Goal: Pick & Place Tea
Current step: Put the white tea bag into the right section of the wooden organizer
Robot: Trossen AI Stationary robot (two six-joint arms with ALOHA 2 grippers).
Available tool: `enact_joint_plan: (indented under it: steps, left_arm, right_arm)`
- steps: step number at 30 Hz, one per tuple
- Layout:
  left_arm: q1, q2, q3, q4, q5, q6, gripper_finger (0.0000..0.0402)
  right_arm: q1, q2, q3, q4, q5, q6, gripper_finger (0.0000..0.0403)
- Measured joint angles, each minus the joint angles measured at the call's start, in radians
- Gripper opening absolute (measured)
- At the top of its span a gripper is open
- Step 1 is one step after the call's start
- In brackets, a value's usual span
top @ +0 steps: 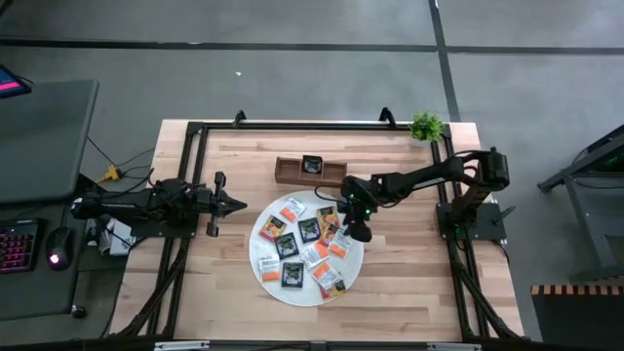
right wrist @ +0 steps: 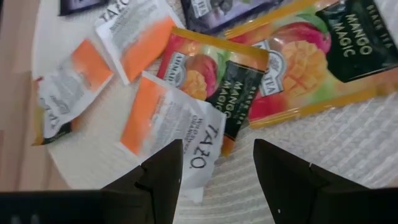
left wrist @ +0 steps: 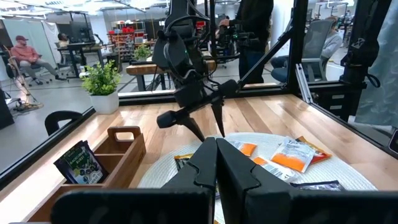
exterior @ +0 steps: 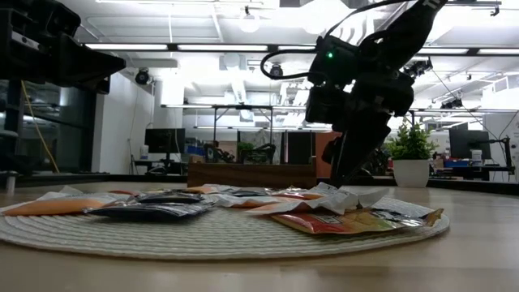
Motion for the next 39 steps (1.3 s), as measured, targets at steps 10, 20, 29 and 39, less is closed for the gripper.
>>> enact_joint_plan:
  steps: [10, 20, 29, 39]
  left_arm:
    - [0.0, 0.0, 0.0, 0.0, 0.0, 0.0, 0.0]
    - [0.0, 0.0, 0.0, 0.0, 0.0, 0.0, 0.0]
    - [0.0, 0.0, 0.0, 0.0, 0.0, 0.0, 0.0]
    - [0.0, 0.0, 0.0, 0.0, 0.0, 0.0, 0.0]
  right_arm:
    - [0.004, 0.031, 0.0, 0.048, -0.004, 0.031, 0.0193]
    - [0.034, 0.036, 0.0, 0.065, -0.005, 0.045, 0.0193]
    - [0.034, 0.036, 0.0, 0.07, 0.051, 0.048, 0.0188]
    - [0.034, 0.036, 0.0, 0.07, 0.058, 0.049, 0.0103]
